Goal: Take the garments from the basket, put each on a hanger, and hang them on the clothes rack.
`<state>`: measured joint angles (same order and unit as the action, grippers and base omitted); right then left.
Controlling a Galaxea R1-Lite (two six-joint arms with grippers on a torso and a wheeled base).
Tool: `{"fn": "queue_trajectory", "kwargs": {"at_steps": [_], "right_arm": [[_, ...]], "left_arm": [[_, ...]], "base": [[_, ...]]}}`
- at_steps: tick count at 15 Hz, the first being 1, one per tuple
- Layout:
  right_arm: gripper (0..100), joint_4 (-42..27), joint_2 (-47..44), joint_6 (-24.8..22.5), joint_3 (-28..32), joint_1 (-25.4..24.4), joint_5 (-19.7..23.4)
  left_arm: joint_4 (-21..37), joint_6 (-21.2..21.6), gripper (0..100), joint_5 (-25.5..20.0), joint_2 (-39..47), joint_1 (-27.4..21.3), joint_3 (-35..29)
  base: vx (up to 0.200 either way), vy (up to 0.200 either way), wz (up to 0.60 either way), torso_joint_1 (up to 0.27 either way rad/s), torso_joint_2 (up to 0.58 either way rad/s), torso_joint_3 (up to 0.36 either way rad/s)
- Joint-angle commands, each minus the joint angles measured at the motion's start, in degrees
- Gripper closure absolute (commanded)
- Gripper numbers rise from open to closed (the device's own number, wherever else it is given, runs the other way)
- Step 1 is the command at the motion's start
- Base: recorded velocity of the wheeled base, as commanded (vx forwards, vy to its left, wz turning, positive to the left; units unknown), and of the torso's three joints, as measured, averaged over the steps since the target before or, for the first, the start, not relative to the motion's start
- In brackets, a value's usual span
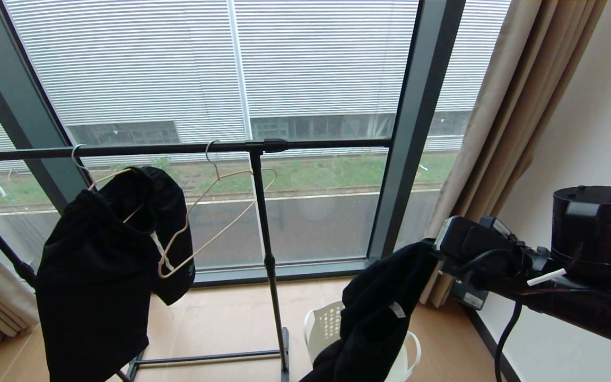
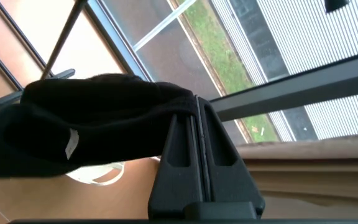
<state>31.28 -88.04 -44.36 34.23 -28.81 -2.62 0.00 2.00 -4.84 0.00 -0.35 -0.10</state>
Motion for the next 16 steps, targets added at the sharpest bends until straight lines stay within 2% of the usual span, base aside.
{"fn": "queue_trajectory", "kwargs": {"at_steps": [1, 15, 16], "right_arm": [[100, 0.01, 0.06, -0.02, 0.05, 0.07, -0.02], [100, 0.01, -0.29, 0.06, 0.05, 0.07, -0.02], [100, 0.01, -0.29, -0.02, 0.05, 0.07, -0.02]], "left_arm": [[0.00, 0.02, 0, 0.01, 0.00, 0.00, 0.01], [0.00, -0.24, 0, 0.01, 0.00, 0.00, 0.01], [0.00, -0.33, 0, 0.01, 0.00, 0.00, 0.01]], "base": [[0.000, 0.200, 0.00, 0.002, 0.00, 0.002], [0.000, 0.200, 0.00, 0.002, 0.00, 0.001], [-0.200, 0.200, 0.00, 0.002, 0.00, 0.002]]}}
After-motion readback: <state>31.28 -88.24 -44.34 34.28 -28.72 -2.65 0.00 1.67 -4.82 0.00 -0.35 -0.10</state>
